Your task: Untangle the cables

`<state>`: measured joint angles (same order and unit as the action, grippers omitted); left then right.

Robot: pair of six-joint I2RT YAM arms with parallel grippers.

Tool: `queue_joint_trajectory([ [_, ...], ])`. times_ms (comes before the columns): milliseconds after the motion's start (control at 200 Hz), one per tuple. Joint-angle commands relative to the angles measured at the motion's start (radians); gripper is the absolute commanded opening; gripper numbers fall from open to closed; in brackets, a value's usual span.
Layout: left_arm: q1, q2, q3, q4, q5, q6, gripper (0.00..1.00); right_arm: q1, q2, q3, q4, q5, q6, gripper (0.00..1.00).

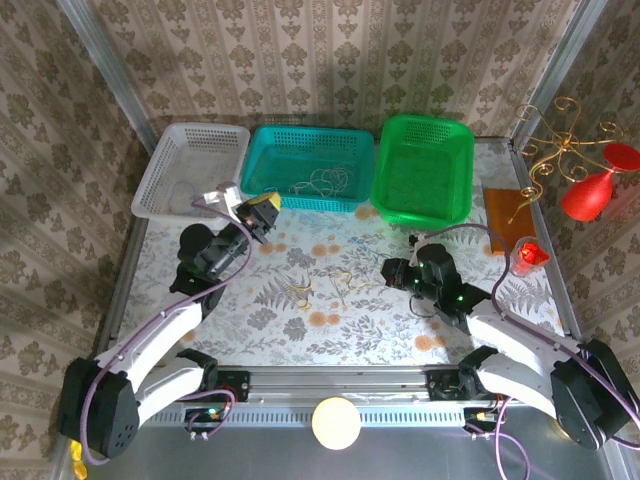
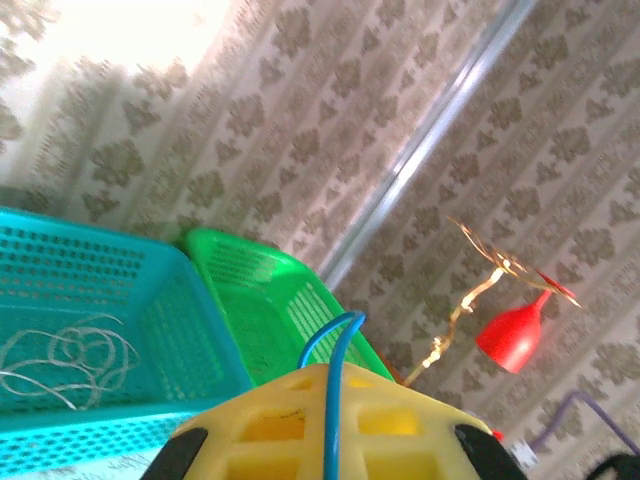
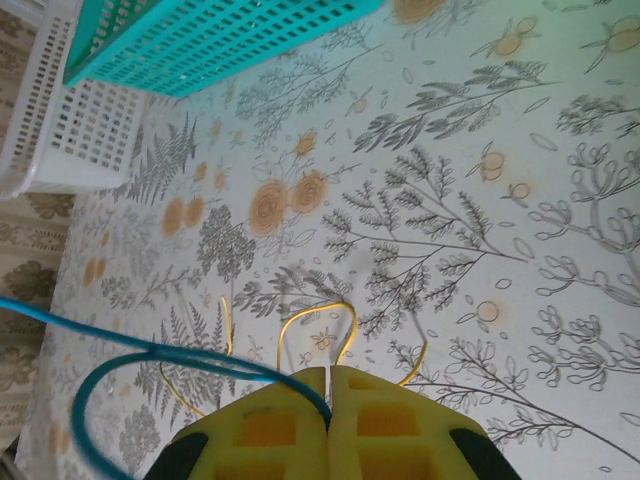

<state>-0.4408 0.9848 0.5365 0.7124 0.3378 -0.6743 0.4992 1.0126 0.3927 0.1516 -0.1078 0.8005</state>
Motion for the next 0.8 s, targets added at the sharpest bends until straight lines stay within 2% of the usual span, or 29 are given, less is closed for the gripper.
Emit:
queue_joint_trajectory([
  [0,0.013,-0.047,0.014,-0.012,-0.100,0.000,0.00,-0.012,-0.025,-0.025,-0.031,0.091,0.033,0.00],
  [120,0.018,-0.070,0.039,-0.044,-0.132,0.027,0.00,-0.017,-0.021,-0.031,0.006,0.071,0.044,0.00],
  [410,0.052,-0.032,0.210,-0.162,-0.060,0.073,0.00,-0.014,0.053,0.024,0.095,-0.068,0.017,0.00],
  [530,0.092,-0.012,0.288,-0.206,-0.050,0.073,0.00,-0.007,0.088,0.050,0.105,-0.075,0.014,0.00],
  [590,0.124,-0.003,0.331,-0.223,-0.040,0.065,0.00,-0.005,0.103,0.060,0.105,-0.067,0.016,0.06],
  [680,0.181,0.026,0.411,-0.265,-0.015,0.054,0.00,-0.005,0.126,0.066,0.114,-0.051,0.028,0.21],
  [790,0.247,0.057,0.501,-0.315,0.001,0.059,0.00,-0.005,0.155,0.079,0.122,-0.047,0.032,0.29],
])
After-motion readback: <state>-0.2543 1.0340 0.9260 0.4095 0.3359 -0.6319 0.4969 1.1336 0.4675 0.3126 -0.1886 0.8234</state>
